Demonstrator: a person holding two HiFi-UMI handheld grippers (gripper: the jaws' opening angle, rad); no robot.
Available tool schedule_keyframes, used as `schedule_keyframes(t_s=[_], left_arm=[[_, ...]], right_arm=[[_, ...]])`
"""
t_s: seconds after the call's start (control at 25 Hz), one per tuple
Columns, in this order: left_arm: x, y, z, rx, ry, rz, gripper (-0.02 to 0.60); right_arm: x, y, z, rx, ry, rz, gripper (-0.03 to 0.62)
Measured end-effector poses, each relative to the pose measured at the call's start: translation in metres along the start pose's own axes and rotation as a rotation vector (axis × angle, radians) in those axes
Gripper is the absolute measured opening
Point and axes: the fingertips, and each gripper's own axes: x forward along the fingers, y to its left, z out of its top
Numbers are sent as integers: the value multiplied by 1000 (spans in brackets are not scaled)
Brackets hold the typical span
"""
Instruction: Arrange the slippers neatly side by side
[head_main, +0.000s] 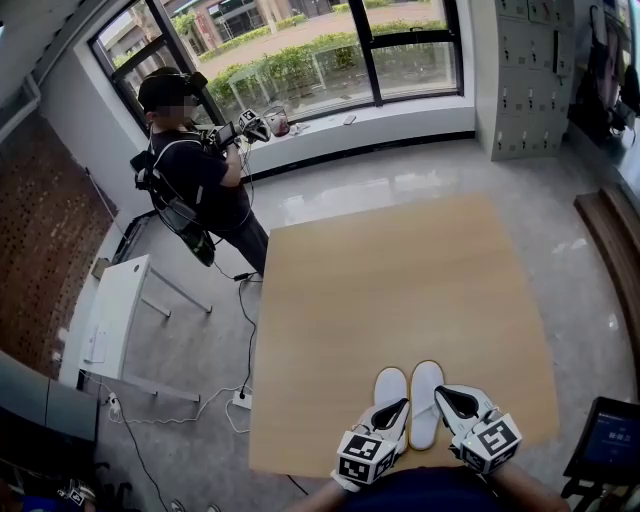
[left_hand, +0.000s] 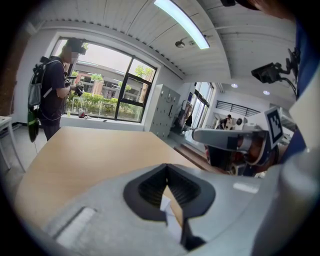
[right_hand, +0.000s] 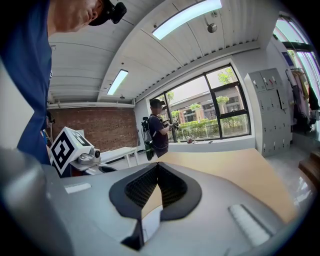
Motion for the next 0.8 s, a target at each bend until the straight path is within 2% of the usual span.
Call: schedule_keyframes(t_s=[0.4, 0.8], left_arm=[[-1, -1, -2, -6, 7, 0, 3], [-6, 3, -6, -10, 15, 0, 3]], right_arm=[[2, -1, 8, 33, -10, -16, 9], [5, 4, -1, 53, -2, -16, 9]])
